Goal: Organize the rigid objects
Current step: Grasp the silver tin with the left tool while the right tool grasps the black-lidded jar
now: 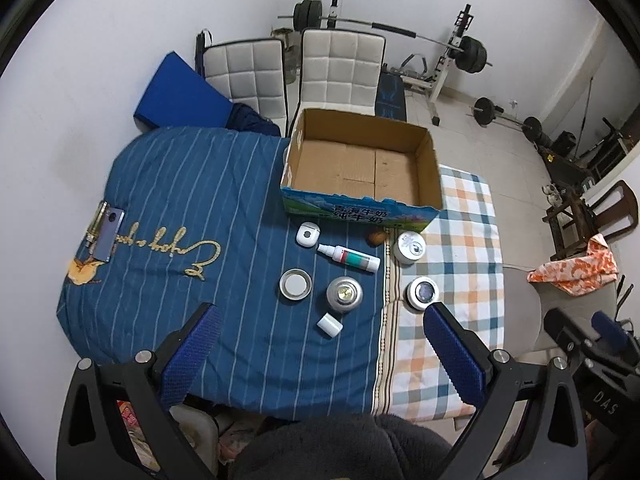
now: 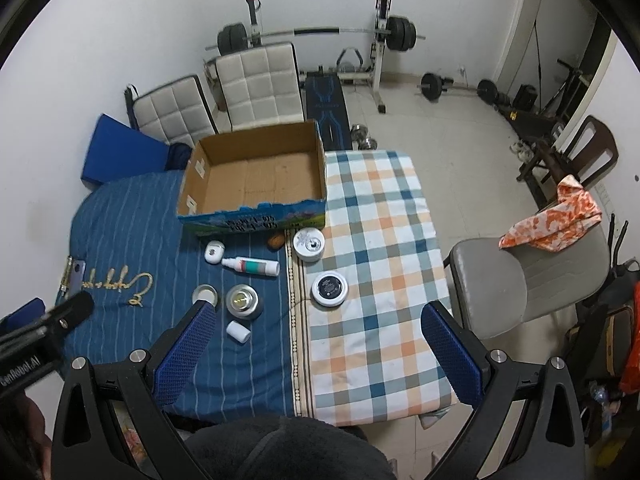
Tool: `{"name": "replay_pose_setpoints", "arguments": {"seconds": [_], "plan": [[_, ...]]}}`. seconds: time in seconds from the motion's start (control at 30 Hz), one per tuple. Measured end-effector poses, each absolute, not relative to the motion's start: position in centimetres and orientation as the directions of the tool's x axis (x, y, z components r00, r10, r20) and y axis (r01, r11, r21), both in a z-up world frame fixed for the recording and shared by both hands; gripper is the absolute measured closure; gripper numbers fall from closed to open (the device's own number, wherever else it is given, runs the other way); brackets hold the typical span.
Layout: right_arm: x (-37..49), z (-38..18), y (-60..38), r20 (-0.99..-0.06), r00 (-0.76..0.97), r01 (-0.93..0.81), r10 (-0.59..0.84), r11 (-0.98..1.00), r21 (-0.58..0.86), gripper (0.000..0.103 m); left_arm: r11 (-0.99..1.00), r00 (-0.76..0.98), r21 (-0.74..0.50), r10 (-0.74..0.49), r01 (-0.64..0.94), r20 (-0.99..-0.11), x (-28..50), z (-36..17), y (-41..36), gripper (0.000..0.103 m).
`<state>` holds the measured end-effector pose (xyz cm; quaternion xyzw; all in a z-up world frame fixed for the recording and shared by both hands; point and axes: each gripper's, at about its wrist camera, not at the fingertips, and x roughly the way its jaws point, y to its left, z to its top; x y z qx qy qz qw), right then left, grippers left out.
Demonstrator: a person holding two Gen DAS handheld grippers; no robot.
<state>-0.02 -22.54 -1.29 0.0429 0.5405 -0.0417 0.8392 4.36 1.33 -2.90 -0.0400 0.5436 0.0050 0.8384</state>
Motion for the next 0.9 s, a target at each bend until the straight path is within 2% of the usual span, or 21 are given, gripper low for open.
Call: {"name": "replay_pose_setpoints", "arguments": {"seconds": [0.13,0.3,0.6,0.73,0.9], "plan": [[3.6,-6.6,-23.2,-0.947,0.321,0.106,-0.027,0.994,0.007,0.000,0.996,0.375,-0.053,-0.022,-0.072,-0.927,7.7,-6.3,1.6,0.000],[8.2,-15.9,-24.6,-0.985,0.170,0.095,-0.035,0.995,-0.019,0.000,0.998,0.258,-0.016,0.002,-0.067,-0.966,12.6,-14.1,1.2,0.000],[13.0,-32.4,-26.9,-0.998,-0.067,0.128,0.017,0.992,0.008,0.000,0.990,-0.024,-0.106,-0.109,-0.095,-0.994,17.7,-29.5,-0.8,0.000],[13.6,-36.6,-27.1,-0.992,-0.122,0.157,0.033,0.987,0.014,0.000,0.988,-0.133,-0.100,-0.115,-0.114,-0.984,18.8,-34.8,-1.6,0.000],[13.8,-40.6,-26.6,-0.983,-0.177,0.162,0.052,0.987,0.023,0.000,0.981,-0.206,-0.115,-0.146,-0.153,-0.968,19.2,-39.0,-1.7,0.000]]}}
